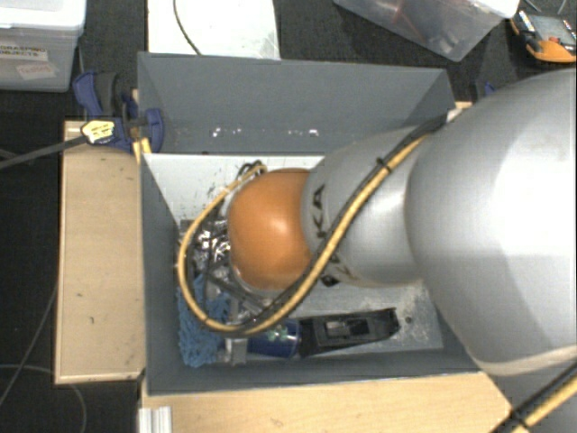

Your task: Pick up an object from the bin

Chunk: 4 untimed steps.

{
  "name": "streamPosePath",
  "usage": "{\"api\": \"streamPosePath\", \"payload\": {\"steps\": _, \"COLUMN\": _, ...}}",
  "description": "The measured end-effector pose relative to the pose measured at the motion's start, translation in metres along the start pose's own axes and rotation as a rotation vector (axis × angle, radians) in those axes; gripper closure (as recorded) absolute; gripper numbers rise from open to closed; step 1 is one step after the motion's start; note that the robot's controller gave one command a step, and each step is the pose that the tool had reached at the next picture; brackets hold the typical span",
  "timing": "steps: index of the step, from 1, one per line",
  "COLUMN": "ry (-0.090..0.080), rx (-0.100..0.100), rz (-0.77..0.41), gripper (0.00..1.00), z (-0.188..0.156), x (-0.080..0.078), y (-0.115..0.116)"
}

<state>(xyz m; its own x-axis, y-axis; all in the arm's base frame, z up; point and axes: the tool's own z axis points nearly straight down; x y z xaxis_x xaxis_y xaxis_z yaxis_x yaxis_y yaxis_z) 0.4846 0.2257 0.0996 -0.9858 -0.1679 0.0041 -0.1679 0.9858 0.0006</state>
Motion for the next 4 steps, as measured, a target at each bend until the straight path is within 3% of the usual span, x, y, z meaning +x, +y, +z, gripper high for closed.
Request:
{"api": "streamPosePath", "payload": {"steps": 1, "ry": -0.009, "rx": -0.002, "rz": 0.067, "gripper": 0.00, "z": 0.029, "x": -0.015, "y": 0.023}}
{"api": "streamPosePath", "payload": {"steps": 2, "ry": -0.007, "rx": -0.006, "rz": 0.223, "gripper": 1.00, "z": 0.028, "x": -0.008, "y": 0.001}}
{"api": "streamPosePath", "payload": {"steps": 3, "ry": -0.007, "rx": -0.006, "rz": 0.225, "gripper": 1.00, "z": 0.028, "x": -0.008, "y": 0.001}}
{"api": "streamPosePath", "payload": {"steps": 4, "ry": -0.001, "rx": -0.004, "rz": 0.226, "gripper": 1.00, "z": 0.005, "x": -0.006, "y": 0.001}}
